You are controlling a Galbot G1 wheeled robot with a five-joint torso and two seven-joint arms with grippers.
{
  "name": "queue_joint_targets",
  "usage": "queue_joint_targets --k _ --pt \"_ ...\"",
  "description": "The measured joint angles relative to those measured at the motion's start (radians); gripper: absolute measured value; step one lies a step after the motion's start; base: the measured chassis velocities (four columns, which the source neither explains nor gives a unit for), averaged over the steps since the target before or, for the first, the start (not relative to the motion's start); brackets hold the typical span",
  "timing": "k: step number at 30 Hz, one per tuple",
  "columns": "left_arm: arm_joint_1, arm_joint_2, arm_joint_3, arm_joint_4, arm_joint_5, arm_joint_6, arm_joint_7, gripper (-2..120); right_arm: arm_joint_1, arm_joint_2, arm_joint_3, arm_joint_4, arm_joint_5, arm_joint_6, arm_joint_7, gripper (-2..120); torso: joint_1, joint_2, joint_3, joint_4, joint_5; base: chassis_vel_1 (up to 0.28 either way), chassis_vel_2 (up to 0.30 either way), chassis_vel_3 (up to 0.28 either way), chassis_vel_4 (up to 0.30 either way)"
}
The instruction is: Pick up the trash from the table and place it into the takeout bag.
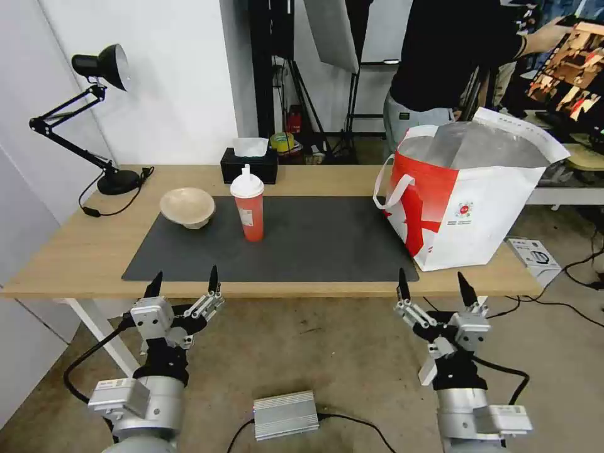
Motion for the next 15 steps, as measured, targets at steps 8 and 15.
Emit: queue_joint_targets --k 8,15 --pt "-0.002 0.007 -0.002 0.0 -0.005 -0.005 0.0 100 -0.018 0.029 -0.018 -0.043 -0.05 0.006 -0.001 100 0.0 0.0 0.0 0.0 0.0002 0.0 0.0 0.0 0.0" --pt "-0.011 0.018 -0.009 0.0 -0.023 -0.005 0.0 100 -0.025 0.033 -0.024 -0.052 -0.061 0.0 -0.002 100 0.0 0.0 0.0 0.0 0.0001 0.0 0.0 0.0 0.0"
